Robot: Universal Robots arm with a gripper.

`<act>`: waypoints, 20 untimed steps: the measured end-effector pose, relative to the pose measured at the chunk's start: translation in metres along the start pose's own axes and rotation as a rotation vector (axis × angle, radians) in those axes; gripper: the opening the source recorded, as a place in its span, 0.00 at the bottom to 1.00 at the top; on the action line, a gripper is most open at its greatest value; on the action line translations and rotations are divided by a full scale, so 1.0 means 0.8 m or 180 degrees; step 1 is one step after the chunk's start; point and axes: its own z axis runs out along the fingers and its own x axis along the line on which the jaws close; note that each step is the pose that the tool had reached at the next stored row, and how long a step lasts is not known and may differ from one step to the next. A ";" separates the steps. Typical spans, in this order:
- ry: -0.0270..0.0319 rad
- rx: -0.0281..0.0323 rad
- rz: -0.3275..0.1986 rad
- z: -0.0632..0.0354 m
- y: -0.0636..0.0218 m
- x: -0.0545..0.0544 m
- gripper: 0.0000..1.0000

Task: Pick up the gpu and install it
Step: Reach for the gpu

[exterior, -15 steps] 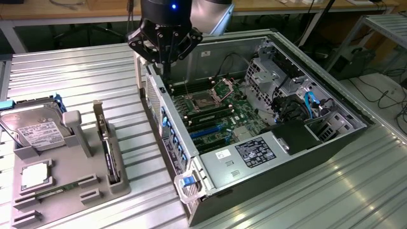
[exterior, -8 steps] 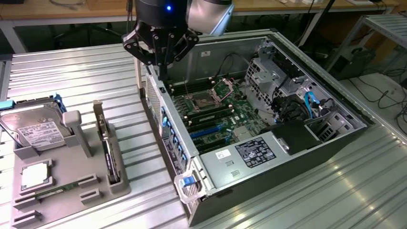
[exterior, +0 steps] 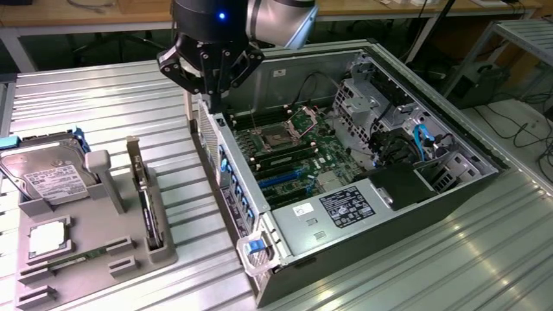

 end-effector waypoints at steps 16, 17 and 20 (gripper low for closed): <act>0.0003 -0.0002 -0.0061 0.000 -0.010 0.044 0.11; 0.0003 -0.0002 -0.0063 0.000 -0.011 0.046 0.11; 0.0003 -0.0002 -0.0070 0.000 -0.013 0.056 0.11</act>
